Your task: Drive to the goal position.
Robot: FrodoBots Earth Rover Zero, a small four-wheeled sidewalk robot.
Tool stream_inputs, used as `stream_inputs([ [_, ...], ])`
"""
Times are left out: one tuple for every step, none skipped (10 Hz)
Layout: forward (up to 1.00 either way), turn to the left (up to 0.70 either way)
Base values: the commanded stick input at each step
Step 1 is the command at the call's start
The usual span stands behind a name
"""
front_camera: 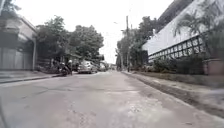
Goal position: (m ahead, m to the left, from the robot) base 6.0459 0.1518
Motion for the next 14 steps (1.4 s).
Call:
stream_inputs([
  [0.70, 0.00],
  [0.70, 0.00],
  [0.70, 0.00],
  [0.70, 0.00],
  [0.70, 0.00],
  [0.70, 0.00],
  [0.70, 0.00],
  [0.70, 0.00],
  [0.70, 0.00],
  [0.70, 0.00],
  [0.70, 0.00],
  [0.70, 0.00],
  [0.70, 0.00],
  [0.70, -0.04],
])
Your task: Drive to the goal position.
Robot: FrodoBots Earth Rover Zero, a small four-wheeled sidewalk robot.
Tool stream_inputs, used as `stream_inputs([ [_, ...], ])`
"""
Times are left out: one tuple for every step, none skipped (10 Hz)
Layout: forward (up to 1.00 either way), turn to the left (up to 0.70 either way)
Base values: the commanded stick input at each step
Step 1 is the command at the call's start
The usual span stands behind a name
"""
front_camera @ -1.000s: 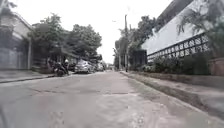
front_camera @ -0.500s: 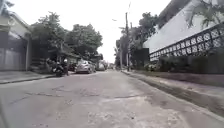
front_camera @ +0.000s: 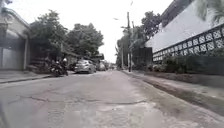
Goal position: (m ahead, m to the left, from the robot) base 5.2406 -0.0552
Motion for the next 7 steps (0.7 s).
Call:
stream_inputs([
  [0.70, -0.30],
  [0.70, -0.33],
  [0.70, -0.23],
  [0.70, 0.00],
  [0.70, 0.00],
  [0.70, 0.00],
  [0.70, 0.00],
])
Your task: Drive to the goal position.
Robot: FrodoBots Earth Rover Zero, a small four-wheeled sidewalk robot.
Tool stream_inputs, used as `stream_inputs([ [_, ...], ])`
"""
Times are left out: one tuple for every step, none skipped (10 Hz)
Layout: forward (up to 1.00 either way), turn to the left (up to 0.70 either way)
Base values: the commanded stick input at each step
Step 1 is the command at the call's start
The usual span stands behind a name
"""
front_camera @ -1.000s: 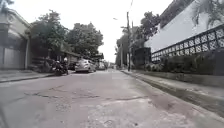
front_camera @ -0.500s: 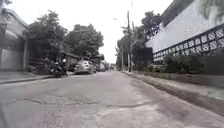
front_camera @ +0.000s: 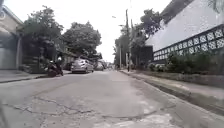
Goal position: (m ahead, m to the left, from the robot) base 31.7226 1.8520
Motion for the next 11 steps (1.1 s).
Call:
stream_inputs([
  [0.70, 0.00],
  [0.70, 0.00],
  [0.70, 0.00],
  [0.70, 0.00],
  [0.70, 0.00],
  [0.70, 0.00],
  [0.70, 0.00],
  [0.70, 0.00],
  [0.70, 0.00],
  [0.70, 0.00],
  [0.70, 0.00],
])
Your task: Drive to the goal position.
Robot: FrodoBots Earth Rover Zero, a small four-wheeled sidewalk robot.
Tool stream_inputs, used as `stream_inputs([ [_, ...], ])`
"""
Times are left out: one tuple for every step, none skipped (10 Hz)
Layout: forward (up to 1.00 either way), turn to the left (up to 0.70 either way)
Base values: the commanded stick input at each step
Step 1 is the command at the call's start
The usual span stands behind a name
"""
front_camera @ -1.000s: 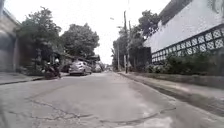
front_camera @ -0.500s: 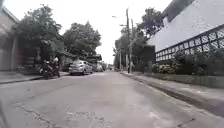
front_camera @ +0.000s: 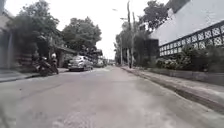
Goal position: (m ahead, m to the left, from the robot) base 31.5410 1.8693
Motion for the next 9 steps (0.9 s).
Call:
stream_inputs([
  [0.70, 0.00],
  [0.70, 0.00],
  [0.70, -0.03],
  [0.70, -0.19],
  [0.70, -0.32],
  [0.70, -0.19],
  [0.70, 0.00],
  [0.70, 0.00],
  [0.70, 0.00],
])
